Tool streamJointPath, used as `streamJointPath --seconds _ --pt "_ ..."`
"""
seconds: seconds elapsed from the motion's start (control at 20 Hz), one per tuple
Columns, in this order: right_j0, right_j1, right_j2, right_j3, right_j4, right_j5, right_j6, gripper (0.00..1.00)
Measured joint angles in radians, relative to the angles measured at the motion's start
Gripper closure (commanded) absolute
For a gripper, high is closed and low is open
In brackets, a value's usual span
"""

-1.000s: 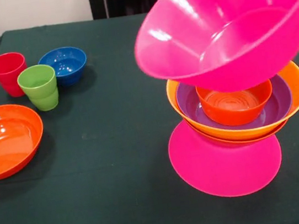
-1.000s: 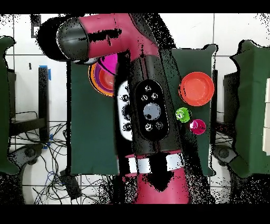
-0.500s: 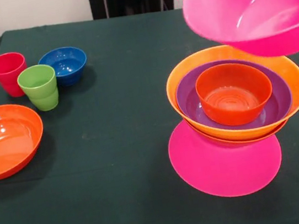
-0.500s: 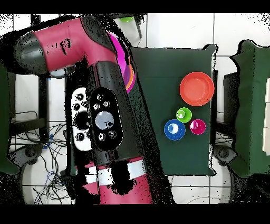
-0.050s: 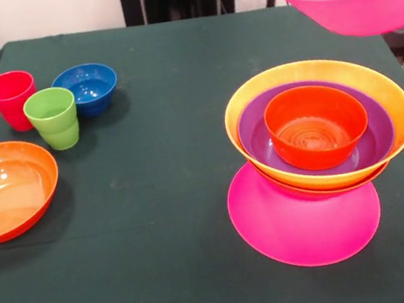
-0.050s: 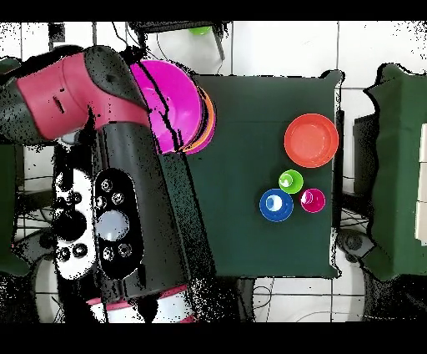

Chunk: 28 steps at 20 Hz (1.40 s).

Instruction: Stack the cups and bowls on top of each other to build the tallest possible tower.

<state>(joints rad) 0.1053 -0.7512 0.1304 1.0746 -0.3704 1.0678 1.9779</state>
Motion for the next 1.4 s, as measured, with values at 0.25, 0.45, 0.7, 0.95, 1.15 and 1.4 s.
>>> streamJointPath --seconds 0.25,0.45,0.7,0.95,1.15,1.4 --pt "0.061 -0.003 -0.077 0.038 -0.016 -0.053 0.068 1.0" --pt "0.099 0.002 -0.124 0.057 -0.023 -0.103 0.125 1.0" --pt "0.152 0.035 -0.192 0.061 -0.025 -0.163 0.206 1.0" --pt "0.184 0.086 -0.241 0.061 -0.026 -0.186 0.254 1.0" --pt "0.2 0.135 -0.276 0.061 -0.026 -0.186 0.263 1.0" --pt "0.221 0.204 -0.322 0.061 -0.026 -0.186 0.263 1.0"
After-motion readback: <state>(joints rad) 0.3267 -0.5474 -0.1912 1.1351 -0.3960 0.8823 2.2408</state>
